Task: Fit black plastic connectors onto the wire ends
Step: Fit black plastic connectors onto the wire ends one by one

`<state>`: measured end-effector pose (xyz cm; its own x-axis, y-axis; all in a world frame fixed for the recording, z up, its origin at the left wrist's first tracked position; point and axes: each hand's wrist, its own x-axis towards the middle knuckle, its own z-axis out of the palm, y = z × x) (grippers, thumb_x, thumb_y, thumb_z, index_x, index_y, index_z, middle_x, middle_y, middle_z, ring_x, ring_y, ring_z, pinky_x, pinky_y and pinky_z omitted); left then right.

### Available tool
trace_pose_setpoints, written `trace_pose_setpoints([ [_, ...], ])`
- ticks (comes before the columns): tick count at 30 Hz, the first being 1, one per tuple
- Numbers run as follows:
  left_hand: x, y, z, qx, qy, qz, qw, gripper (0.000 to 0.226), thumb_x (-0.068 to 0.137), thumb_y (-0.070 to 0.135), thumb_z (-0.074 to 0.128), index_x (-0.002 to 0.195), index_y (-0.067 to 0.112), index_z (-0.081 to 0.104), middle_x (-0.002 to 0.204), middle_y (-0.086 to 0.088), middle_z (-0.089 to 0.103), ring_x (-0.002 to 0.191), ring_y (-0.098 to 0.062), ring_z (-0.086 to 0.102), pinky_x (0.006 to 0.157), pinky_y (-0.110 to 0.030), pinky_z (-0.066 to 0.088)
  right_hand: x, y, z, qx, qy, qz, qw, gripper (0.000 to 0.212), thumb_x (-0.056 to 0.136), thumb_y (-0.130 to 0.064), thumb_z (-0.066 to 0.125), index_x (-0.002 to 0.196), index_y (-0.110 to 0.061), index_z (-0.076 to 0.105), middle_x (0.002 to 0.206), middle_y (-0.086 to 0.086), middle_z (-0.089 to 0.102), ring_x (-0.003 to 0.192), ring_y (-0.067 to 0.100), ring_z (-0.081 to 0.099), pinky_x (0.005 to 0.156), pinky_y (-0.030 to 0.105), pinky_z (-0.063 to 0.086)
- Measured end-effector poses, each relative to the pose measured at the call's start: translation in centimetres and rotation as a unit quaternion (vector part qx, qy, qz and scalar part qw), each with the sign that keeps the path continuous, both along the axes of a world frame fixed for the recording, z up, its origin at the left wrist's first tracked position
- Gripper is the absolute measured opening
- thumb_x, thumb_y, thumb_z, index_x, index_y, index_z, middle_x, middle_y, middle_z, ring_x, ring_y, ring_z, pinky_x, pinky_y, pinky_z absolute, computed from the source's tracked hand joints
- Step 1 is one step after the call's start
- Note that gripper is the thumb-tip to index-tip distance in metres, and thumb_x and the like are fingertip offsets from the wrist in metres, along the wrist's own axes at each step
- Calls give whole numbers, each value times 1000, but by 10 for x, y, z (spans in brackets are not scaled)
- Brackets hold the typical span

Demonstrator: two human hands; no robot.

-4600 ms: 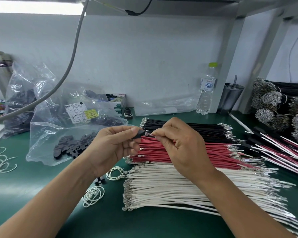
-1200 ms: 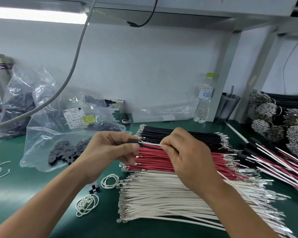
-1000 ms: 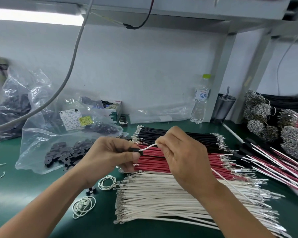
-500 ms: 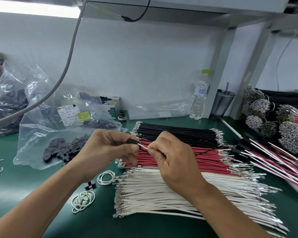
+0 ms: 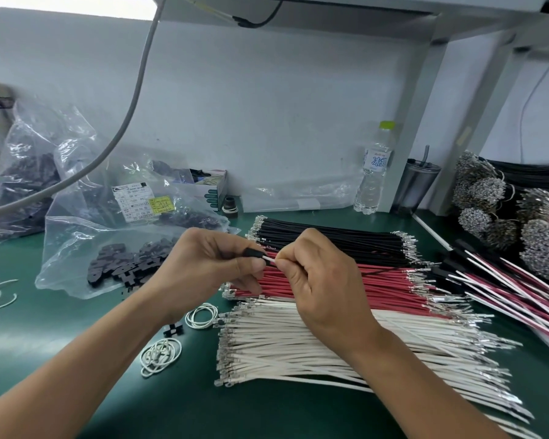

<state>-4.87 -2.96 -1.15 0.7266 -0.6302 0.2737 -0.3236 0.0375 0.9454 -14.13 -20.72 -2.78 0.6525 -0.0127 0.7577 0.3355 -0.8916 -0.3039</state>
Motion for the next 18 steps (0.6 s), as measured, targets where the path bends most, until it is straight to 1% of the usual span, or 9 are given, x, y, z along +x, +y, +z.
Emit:
trace_pose_setpoints([
  [3,-2,-1,1,-4,-4,-2,1000,15,80,12,78,93,9,82,80,-18,78,70,-30,77,66,-26,61,-1,1,-1,-5,-6,-1,1000,19,101,-24,55,89,-13,64,87,-9,50,69,9,49,58,37,47],
  [5,-3,-2,1,-5,-5,-6,1000,16,79,14,78,94,10,83,81,-17,78,70,-30,78,66,-26,61,-2,2,-2,-9,-8,1,1000,19,101,-24,55,89,-13,65,87,-9,50,70,9,49,59,35,47],
  [8,-2,-1,-1,-3,-14,-6,1000,17,79,15,78,95,9,82,83,-19,78,71,-31,78,67,-28,62,-1,0,-1,-16,-7,0,1000,19,101,-24,55,89,-13,65,88,-8,50,70,9,49,59,34,47],
  [10,0,-2,-3,-15,-6,-10,1000,19,79,15,79,96,8,82,85,-21,78,72,-32,77,68,-30,63,-1,-2,2,-17,-7,0,1000,20,101,-27,54,90,-14,65,88,-9,51,70,8,50,60,34,48],
  [12,3,-1,-3,-43,16,-3,999,25,75,18,80,96,6,81,87,-22,78,72,-33,77,69,-32,64,1,-4,9,-21,-11,-8,1000,22,102,-32,53,91,-17,65,88,-13,51,72,8,51,61,29,47],
  [14,9,1,-3,-69,32,19,997,29,70,20,81,95,6,81,88,-24,77,71,-34,77,67,-32,63,1,-9,15,-35,-9,-30,999,25,102,-38,51,93,-21,67,88,-16,51,77,5,51,65,24,44],
  [16,18,8,-2,-103,46,51,992,31,69,22,81,95,5,81,89,-25,76,72,-34,77,67,-31,63,-1,-19,17,-35,40,-45,998,24,101,-43,49,96,-26,65,90,-17,53,84,4,50,71,23,43],
  [18,25,13,-2,-141,63,69,986,34,68,24,81,96,5,81,91,-25,76,73,-31,76,70,-32,64,-4,-30,18,-25,114,-56,992,24,100,-51,47,100,-32,62,91,-18,52,86,3,51,71,24,42],
])
